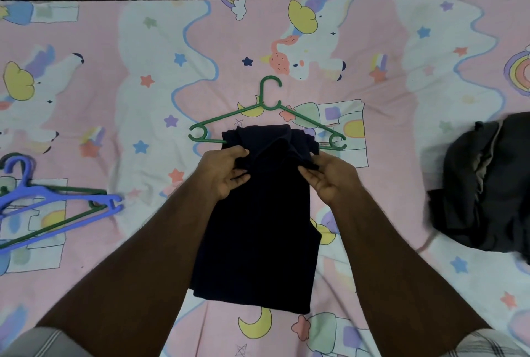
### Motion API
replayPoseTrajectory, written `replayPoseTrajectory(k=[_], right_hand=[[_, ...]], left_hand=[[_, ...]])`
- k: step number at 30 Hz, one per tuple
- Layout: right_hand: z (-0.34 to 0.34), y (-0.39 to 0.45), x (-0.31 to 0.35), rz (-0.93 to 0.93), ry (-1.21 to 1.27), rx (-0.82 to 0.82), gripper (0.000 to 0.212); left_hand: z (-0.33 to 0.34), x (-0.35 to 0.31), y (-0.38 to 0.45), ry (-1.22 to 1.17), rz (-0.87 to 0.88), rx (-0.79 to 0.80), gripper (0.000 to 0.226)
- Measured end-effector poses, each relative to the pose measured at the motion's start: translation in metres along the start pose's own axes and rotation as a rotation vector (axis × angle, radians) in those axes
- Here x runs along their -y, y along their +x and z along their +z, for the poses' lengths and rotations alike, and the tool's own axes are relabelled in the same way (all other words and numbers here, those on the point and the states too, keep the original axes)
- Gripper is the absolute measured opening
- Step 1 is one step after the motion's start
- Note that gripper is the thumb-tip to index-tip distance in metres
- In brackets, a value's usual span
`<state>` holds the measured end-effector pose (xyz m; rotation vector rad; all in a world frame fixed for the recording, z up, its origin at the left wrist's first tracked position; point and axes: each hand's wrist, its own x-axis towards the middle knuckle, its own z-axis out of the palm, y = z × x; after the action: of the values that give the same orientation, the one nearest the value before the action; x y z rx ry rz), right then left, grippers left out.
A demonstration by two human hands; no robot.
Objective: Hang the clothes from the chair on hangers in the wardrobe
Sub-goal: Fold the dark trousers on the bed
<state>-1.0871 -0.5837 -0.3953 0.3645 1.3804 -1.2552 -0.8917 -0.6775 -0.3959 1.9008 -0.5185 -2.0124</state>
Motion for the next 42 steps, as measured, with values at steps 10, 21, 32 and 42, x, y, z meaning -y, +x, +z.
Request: replayPoseTrajectory(k=[10, 21, 32, 42], right_hand=[[-0.042, -0.057, -0.067, 0.025, -0.031, -0.026, 0.025], [-0.052, -0.064, -0.094, -0.141, -0.46, -0.246, 0.045], [-0.052, -0.057, -0.09, 0.064, -0.104, -0.022, 0.039], [-0.063, -0.085, -0.111, 0.141, -0.055, 0.083, 0.018]], left_hand=[[-0.055, 0.052, -0.05, 0.015, 0.007, 0.133, 0.017], [-0.083, 0.08, -0.05, 0.029, -0.081, 0.095, 0.063], [-0.072, 0.084, -0.036, 0.036, -0.096, 0.224, 0.047], [-0.094, 0.091, -0.06, -0.101, -0.113, 0.306, 0.043]])
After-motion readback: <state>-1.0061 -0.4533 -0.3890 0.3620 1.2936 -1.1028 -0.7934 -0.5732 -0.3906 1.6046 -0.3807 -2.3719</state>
